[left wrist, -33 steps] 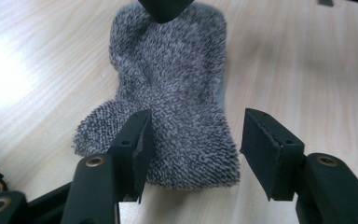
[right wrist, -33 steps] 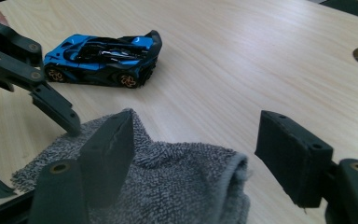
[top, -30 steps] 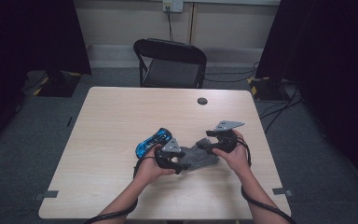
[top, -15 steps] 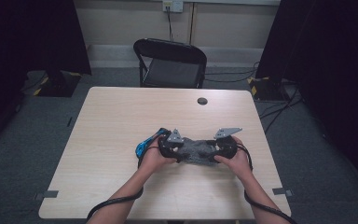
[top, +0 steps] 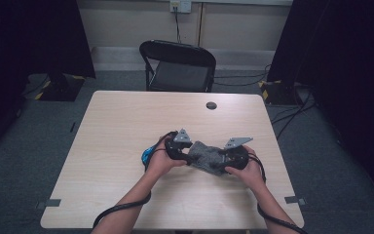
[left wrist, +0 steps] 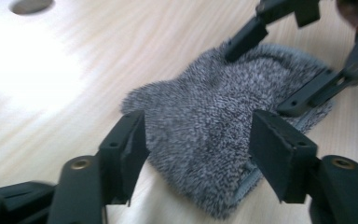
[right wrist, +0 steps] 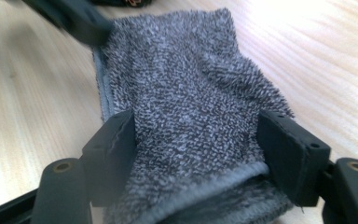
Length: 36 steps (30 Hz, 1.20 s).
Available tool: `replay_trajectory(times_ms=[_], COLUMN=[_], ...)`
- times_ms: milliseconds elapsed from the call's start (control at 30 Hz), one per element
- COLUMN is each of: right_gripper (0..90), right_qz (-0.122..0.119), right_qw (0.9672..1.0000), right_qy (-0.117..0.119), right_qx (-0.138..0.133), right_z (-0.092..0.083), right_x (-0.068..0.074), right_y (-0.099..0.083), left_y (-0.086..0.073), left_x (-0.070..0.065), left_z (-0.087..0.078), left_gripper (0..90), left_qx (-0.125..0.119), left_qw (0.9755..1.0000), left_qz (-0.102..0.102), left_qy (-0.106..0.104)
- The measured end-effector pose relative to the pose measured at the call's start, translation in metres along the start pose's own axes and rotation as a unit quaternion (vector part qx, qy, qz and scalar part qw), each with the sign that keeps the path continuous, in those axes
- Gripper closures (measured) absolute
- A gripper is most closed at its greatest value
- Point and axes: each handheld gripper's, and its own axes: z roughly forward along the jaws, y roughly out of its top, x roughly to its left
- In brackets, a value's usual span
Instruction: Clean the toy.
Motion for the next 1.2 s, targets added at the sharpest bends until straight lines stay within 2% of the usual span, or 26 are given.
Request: replay_trajectory(times_ms=[33, 67, 100, 200, 233, 333, 367, 400, 433, 500, 567, 667, 833, 1067, 1100, 1200], right_gripper=[29.2, 29.5, 29.5, 29.7, 29.6, 29.7, 30.0, 30.0, 30.2, 30.4, 31.3, 31.9, 32.8, 33.0, 33.0, 33.1], right_qz=[0.001, -0.002, -0.002, -0.007, -0.006, -0.002, 0.004, 0.004, 0.007, 0.007, 0.01, 0.013, 0.017, 0.019, 0.02, 0.019], right_qw=[1.0, 1.0, 1.0, 0.9997, 0.9996, 0.9996, 0.9995, 0.9995, 0.9993, 0.9993, 0.9989, 0.9987, 0.9988, 0.9985, 0.9985, 0.9984], right_qy=[-0.004, -0.007, -0.007, -0.02, -0.025, -0.027, -0.028, -0.028, -0.033, -0.035, -0.042, -0.045, -0.046, -0.048, -0.047, -0.048], right_qx=[0.003, 0.006, 0.006, 0.013, 0.013, 0.013, 0.01, 0.01, 0.012, 0.014, 0.019, 0.019, 0.003, -0.016, -0.021, -0.024], right_z=[0.001, 0.002, 0.002, 0.003, 0.003, 0.003, 0.004, 0.004, 0.005, 0.005, 0.005, 0.006, 0.005, 0.005, 0.005, 0.005], right_x=[0.001, 0.002, 0.002, 0.005, 0.006, 0.007, 0.007, 0.007, 0.008, 0.009, 0.01, 0.011, 0.011, 0.011, 0.011, 0.012], right_y=[0.0, 0.0, 0.0, 0.001, 0.0, -0.001, -0.002, -0.002, -0.001, -0.001, 0.001, 0.001, -0.003, -0.008, -0.01, -0.011], left_y=[0.001, 0.003, 0.003, 0.001, -0.002, -0.007, -0.012, -0.012, -0.017, -0.02, -0.029, -0.034, -0.044, -0.041, -0.041, -0.043], left_x=[0.001, 0.005, 0.005, 0.014, 0.02, 0.026, 0.031, 0.031, 0.036, 0.039, 0.046, 0.048, 0.058, 0.062, 0.064, 0.066], left_z=[-0.005, -0.014, -0.014, -0.031, -0.042, -0.052, -0.06, -0.06, -0.064, -0.065, -0.066, -0.065, -0.056, -0.044, -0.039, -0.033], left_gripper=[34.9, 33.6, 31.7, 28.8, 28.1, 26.8, 25.3, 24.5, 23.5, 22.1, 20.2, 19.1, 17.1, 17.0, 16.6, 16.4], left_qx=[-0.001, -0.006, -0.006, -0.01, -0.014, -0.014, -0.013, -0.013, -0.008, -0.003, 0.003, 0.006, 0.01, 0.013, 0.029, 0.031], left_qw=[1.0, 1.0, 1.0, 0.9997, 0.9994, 0.9989, 0.9985, 0.9985, 0.9979, 0.9976, 0.9965, 0.9959, 0.9952, 0.9949, 0.9949, 0.9941], left_qz=[0.0, -0.001, -0.001, -0.007, -0.01, -0.013, -0.025, -0.025, -0.032, -0.036, -0.045, -0.053, -0.059, -0.07, -0.066, -0.07], left_qy=[-0.003, 0.003, 0.003, 0.019, 0.03, 0.042, 0.047, 0.047, 0.056, 0.059, 0.071, 0.074, 0.077, 0.072, 0.072, 0.076])
